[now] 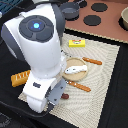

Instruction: Interact with the objects in diverse but meaningful ways.

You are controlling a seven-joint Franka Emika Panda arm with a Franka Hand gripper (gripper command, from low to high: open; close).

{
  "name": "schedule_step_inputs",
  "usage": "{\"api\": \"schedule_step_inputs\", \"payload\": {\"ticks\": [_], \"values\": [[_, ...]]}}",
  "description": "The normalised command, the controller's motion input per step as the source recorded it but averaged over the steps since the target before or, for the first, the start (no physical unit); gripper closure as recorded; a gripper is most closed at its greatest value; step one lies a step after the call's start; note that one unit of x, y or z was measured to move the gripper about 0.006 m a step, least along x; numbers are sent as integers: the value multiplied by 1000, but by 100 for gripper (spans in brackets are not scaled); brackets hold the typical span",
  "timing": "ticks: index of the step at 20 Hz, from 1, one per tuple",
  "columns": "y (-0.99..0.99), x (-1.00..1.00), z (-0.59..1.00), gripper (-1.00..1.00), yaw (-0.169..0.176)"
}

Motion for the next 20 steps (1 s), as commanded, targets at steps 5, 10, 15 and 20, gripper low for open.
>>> {"api": "schedule_step_inputs", "payload": {"ticks": [5, 10, 15, 20], "values": [[-127, 70, -246, 100, 0], [-103, 72, -229, 100, 0], [-62, 151, -161, 100, 0], [303, 421, 574, 100, 1]]}}
